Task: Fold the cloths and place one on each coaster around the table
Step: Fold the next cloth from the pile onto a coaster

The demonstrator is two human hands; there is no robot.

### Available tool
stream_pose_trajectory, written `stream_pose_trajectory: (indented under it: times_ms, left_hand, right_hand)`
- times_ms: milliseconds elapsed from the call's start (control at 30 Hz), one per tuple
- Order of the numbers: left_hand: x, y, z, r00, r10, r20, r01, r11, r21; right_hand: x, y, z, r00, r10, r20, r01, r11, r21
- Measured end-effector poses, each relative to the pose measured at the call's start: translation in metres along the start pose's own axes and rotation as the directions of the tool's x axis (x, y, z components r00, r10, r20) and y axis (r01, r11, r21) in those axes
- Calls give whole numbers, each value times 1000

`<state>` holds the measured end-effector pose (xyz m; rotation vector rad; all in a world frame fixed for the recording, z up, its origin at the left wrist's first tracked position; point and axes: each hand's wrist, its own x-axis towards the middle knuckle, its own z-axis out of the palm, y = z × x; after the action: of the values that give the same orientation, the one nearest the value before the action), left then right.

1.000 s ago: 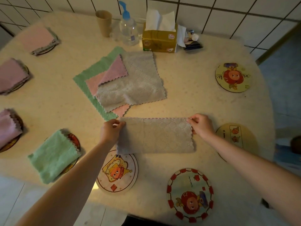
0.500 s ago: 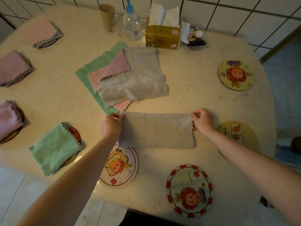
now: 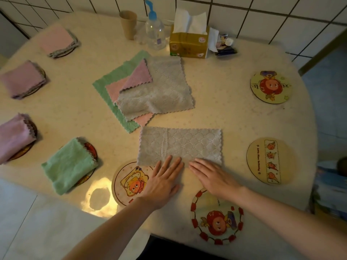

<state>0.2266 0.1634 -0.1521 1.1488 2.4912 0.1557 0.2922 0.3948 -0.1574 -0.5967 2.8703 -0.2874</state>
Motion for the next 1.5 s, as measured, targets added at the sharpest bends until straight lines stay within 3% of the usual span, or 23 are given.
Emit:
stream_pose_trajectory:
  times_ms: [333,467,600,833,1000,1167,1267,1333,1500]
  left_hand:
    - [-41,-32,0,960,-279,4,279,959,-48]
    - [-37,-23,-1,933,-359,2,356,925,-131]
    - [-28,-12,-1,905,-424,-19,416,895,-158]
    - [-19,7,-15,875,-482,-50,470,869,-155]
    - [4,48,-9,963,-237,-128,207,955,-212]
    - [11,70,3,988,-115,-103,75,942,-326]
    - [0,56,15,989,89,-114,-106,982,-155]
    - [-10,44,18,974,206,-90,-207,978,-2]
    - [-27,21,21,953,302,-4,-297,939,176]
  right_hand:
    - [-29,39,-17,999,-31,22,34,993,-114]
    - [-17,40,-18,987,-120,-103,96,972,-213]
    - [-10,43,-16,979,-155,-135,114,956,-269]
    - [0,45,-37,973,-195,-121,171,967,-187]
    - [-4,13,-70,956,-239,-170,230,971,-68]
    - [-31,-24,-83,914,-396,-90,405,903,140]
    - [-32,-15,-80,915,-387,-115,403,890,213]
    - [-31,-1,-70,932,-345,-107,359,917,174]
    - [-37,21,-40,915,-373,153,382,924,-31]
